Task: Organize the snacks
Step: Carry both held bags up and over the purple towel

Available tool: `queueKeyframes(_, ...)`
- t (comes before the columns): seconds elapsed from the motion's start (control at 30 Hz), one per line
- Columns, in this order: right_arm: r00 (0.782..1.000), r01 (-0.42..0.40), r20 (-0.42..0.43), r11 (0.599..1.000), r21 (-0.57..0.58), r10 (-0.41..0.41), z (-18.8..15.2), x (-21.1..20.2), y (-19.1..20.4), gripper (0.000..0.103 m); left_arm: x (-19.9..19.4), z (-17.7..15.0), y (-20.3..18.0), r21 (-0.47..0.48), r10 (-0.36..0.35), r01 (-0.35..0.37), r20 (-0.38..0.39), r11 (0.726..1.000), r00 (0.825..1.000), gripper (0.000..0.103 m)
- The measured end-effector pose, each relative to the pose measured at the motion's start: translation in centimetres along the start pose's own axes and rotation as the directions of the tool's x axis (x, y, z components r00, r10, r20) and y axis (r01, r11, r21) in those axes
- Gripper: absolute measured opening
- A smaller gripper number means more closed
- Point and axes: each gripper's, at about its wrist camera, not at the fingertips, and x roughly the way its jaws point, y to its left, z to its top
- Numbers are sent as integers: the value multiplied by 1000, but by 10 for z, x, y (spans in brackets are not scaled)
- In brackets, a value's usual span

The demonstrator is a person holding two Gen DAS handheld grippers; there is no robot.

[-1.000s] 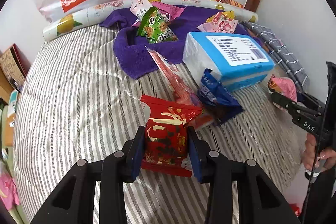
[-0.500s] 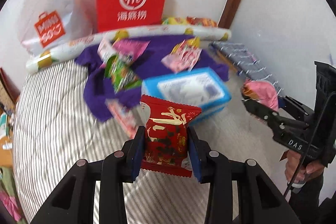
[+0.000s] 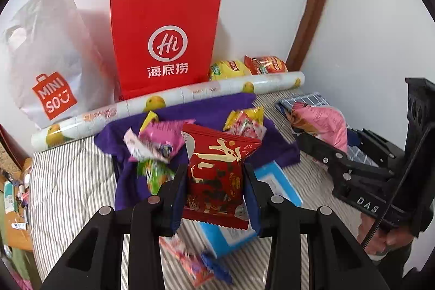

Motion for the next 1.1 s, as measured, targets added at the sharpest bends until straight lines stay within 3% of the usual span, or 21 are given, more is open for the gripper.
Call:
queueKeyframes(0.43,1000,-18,-8,1000,21,18,48,78,-7,56,45,64,38,-106,-18,20,23,994,1000,37)
queueKeyframes(0.63,998,-56,-25,998,41,57,36,112,-9,56,76,58,48,-96,38,-41,-31,995,999,37)
queueKeyframes(1.1,994,-63,-83,996,70,69,10,140,-19,56,98,54,64,-145,20,-31,-75,989,997,37)
